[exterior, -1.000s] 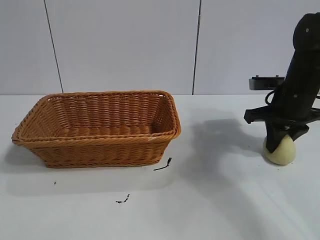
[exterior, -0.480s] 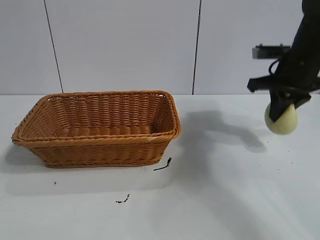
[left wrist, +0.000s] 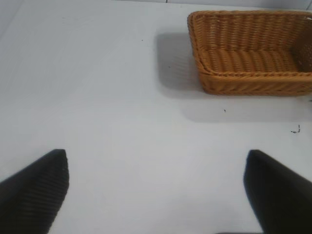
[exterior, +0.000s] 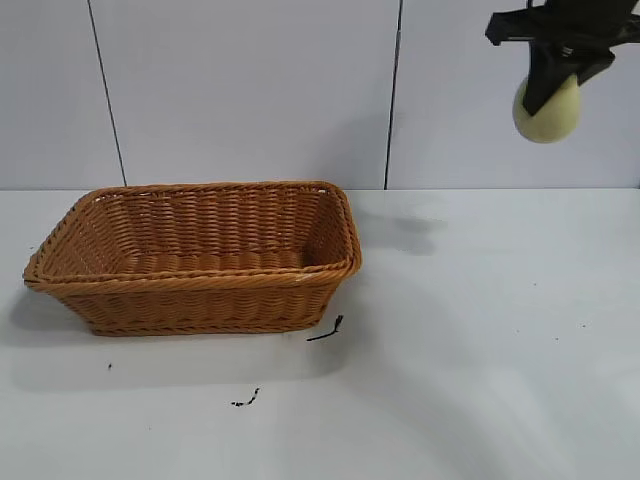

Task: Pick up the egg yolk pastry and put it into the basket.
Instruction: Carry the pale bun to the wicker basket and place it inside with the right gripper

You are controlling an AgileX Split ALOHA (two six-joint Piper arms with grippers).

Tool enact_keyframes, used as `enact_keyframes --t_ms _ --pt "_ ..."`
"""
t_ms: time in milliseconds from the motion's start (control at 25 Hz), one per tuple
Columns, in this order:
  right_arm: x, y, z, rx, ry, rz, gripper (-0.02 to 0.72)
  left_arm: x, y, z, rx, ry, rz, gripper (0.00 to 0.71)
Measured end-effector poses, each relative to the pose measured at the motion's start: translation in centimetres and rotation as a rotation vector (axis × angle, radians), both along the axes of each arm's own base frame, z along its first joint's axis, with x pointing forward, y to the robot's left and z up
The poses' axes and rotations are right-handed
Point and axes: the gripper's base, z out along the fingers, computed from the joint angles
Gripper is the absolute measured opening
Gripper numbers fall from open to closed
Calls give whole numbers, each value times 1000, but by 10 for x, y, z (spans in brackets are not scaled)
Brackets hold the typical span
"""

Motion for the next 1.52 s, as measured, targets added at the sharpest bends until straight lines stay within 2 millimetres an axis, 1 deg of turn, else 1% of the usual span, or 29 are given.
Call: enact_keyframes --t_ms 80,120,200,280,360,440,560,680,800,880,1000,1040,1080,1120,1200,1240,1280,1320,1360,1440,1520 --pt "-4 35 -2 7 -12 67 43 0 0 0 0 0 0 696" --pt "-6 49 -2 13 -19 93 43 0 0 0 0 0 0 696" --pt "-14 82 -6 18 -30 161 43 0 0 0 0 0 0 696" --pt "-21 109 -14 23 -39 214 43 0 0 0 0 0 0 696" --pt "-27 133 -29 23 -38 259 43 0 0 0 0 0 0 696" --pt "-29 150 -45 25 -46 286 43 0 0 0 0 0 0 696" --pt "-25 166 -76 25 -40 302 43 0 0 0 0 0 0 696" --pt "-18 171 -112 11 -6 300 43 0 0 0 0 0 0 696" --pt "-13 174 -140 -1 17 298 43 0 0 0 0 0 0 696" --pt "-12 175 -153 -6 31 297 43 0 0 0 0 0 0 696" --pt "-12 176 -157 -2 42 295 49 0 0 0 0 0 0 696" --pt "-12 176 -157 4 38 294 72 0 0 0 0 0 0 696" --pt "-12 177 -156 7 34 294 111 0 0 0 0 0 0 696" --pt "-11 177 -155 9 32 294 181 0 0 0 0 0 0 696" --pt "-11 177 -155 9 29 298 379 0 0 0 0 0 0 696" --pt "-11 177 -154 9 27 303 500 0 0 0 0 0 0 696" --pt "-11 177 -152 6 27 308 579 0 0 0 0 0 0 696" --pt "-11 177 -149 2 27 313 626 0 0 0 0 0 0 696" --pt "-11 177 -146 0 25 317 650 0 0 0 0 0 0 696" --pt "-10 178 -133 2 8 323 678 0 0 0 0 0 0 696" --pt "-10 178 -111 15 -26 325 686 0 0 0 0 0 0 696"
